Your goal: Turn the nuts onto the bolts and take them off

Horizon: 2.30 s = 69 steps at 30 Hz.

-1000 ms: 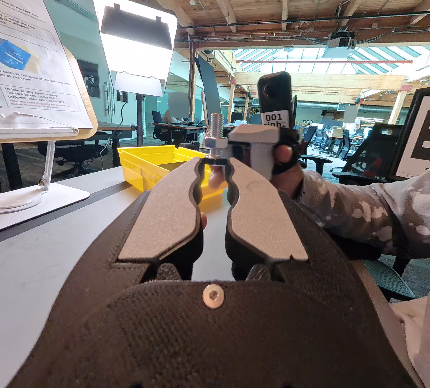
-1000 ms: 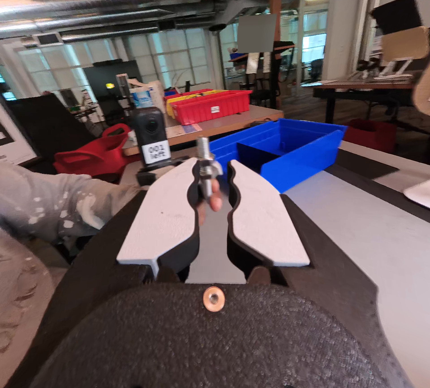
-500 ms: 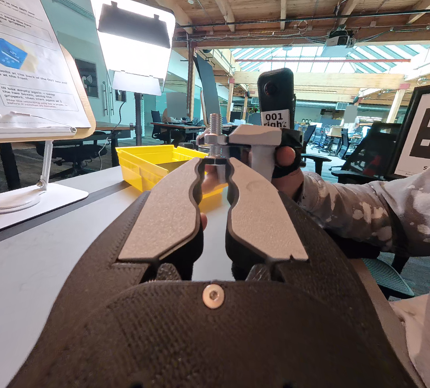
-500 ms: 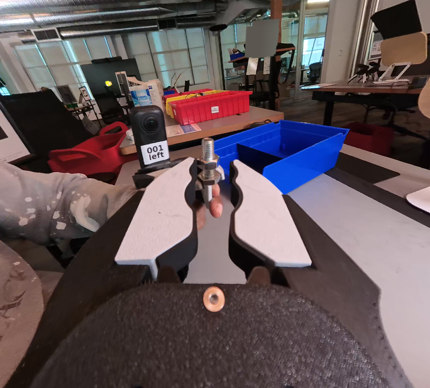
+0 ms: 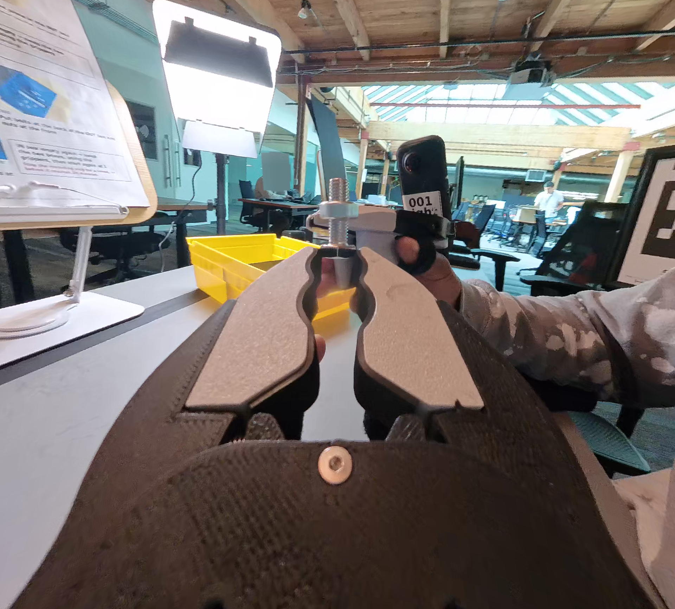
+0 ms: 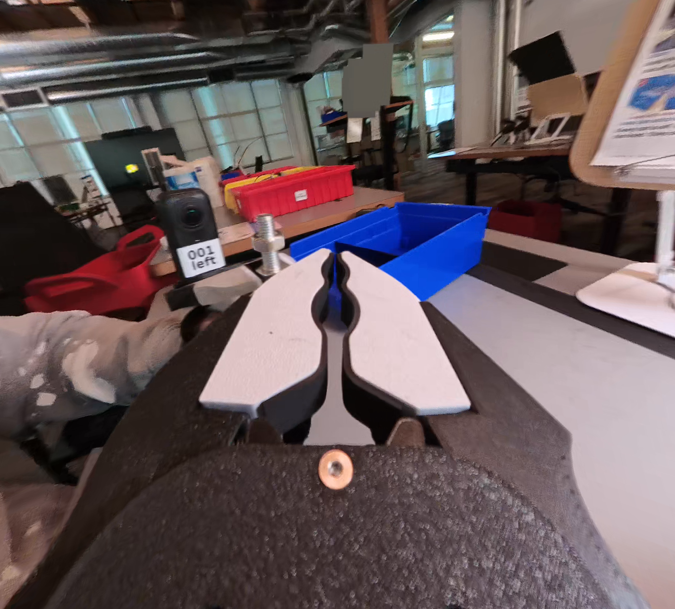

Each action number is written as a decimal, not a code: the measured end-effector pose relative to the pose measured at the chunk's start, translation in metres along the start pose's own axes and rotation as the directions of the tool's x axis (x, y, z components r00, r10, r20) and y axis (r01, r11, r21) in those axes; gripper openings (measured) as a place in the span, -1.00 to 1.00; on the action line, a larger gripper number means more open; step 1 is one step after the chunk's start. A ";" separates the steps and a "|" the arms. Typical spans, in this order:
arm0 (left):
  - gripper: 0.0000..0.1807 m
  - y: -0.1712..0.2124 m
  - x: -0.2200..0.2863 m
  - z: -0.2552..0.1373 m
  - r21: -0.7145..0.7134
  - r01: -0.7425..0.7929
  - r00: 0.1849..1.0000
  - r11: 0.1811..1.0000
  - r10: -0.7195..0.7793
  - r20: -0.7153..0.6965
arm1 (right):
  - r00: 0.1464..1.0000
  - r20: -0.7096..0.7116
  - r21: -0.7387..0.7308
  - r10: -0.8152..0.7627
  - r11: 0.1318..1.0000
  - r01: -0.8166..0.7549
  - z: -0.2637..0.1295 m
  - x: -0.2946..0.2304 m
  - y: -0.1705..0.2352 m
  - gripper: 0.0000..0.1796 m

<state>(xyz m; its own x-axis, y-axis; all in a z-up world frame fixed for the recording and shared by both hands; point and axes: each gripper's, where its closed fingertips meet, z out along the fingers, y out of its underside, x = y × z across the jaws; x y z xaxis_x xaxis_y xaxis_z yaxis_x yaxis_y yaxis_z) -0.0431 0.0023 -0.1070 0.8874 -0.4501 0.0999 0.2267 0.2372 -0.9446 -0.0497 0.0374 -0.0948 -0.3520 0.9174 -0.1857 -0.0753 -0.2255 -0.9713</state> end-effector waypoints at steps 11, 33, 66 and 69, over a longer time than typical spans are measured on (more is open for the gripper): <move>-0.81 -0.001 0.006 0.001 0.009 -0.004 1.000 1.000 0.004 -0.022 | 0.999 0.033 0.016 -0.003 1.000 0.003 0.001 -0.010 -0.005 -0.95; -0.81 -0.006 0.007 0.002 0.035 0.003 1.000 0.999 -0.003 -0.015 | 0.996 0.091 0.027 -0.016 1.000 0.014 0.002 -0.026 -0.011 -0.98; -0.80 0.020 0.016 0.009 -0.089 0.077 0.992 0.993 -0.085 -0.092 | 0.966 0.243 -0.108 -0.088 0.987 0.118 0.001 -0.040 0.010 -0.79; -0.80 0.023 0.015 0.010 -0.105 0.083 0.992 0.991 -0.092 -0.085 | 0.966 0.244 -0.116 -0.084 0.987 0.115 0.001 -0.038 0.013 -0.79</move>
<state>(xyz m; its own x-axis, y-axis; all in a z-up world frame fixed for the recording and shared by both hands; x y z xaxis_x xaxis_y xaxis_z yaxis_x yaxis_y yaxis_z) -0.0205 0.0097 -0.1245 0.8253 -0.5418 0.1594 0.2561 0.1075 -0.9606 -0.0382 -0.0005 -0.1004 -0.5613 0.8253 -0.0618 -0.0066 -0.0791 -0.9968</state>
